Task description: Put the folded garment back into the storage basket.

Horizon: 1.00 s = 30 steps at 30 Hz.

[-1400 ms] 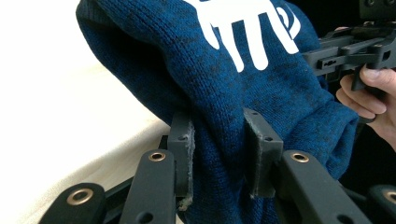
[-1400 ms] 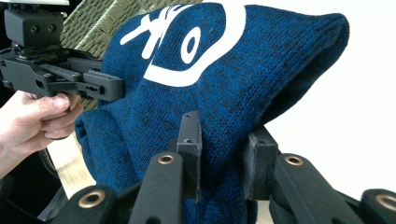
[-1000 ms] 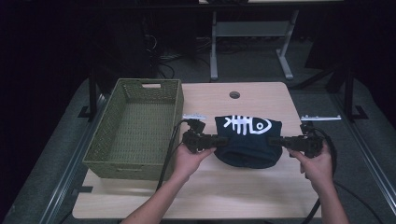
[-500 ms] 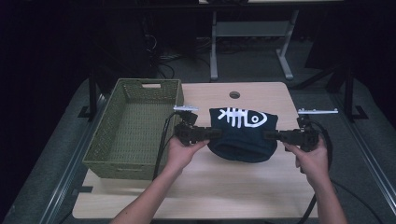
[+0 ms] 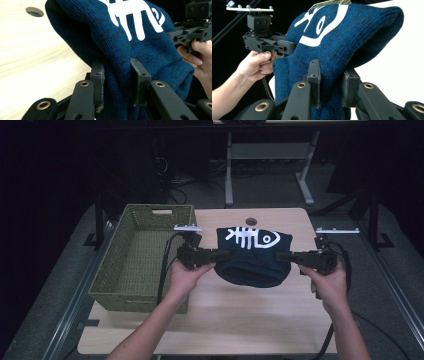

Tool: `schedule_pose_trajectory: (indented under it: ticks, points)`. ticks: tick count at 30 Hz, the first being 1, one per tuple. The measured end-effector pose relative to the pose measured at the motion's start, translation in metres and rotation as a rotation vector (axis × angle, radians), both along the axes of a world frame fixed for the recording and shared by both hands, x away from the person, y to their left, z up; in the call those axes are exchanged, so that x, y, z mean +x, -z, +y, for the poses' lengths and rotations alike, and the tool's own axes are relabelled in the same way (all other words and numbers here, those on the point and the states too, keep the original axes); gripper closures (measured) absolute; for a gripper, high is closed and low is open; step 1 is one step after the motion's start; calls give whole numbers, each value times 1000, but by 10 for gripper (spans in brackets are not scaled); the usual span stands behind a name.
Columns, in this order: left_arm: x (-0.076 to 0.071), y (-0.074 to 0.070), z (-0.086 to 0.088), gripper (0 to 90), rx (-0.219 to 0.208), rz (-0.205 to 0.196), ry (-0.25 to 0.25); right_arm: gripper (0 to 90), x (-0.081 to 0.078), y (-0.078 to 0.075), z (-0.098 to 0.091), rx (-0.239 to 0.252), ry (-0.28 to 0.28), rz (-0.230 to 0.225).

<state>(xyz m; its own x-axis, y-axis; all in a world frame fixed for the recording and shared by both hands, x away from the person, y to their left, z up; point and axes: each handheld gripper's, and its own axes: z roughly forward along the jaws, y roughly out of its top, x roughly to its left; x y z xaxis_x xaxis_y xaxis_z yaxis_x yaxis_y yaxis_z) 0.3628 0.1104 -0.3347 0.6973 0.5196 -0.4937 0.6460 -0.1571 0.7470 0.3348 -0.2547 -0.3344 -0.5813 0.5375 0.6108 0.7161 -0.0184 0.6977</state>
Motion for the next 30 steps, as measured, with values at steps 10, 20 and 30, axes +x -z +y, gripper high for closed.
schedule_pose_trajectory:
  ticks: [10, 20, 30]
  points:
    - [-1, -14, 19, 683, -12, -12, -37, 730, 6, -16, 18, 18, -22, -20]
    - [-2, -23, 40, 684, -20, -15, -79, 730, 15, -25, 37, 40, -49, -21]
    - [0, -30, 58, 684, -28, -25, -104, 730, 20, -34, 55, 55, -71, -33]
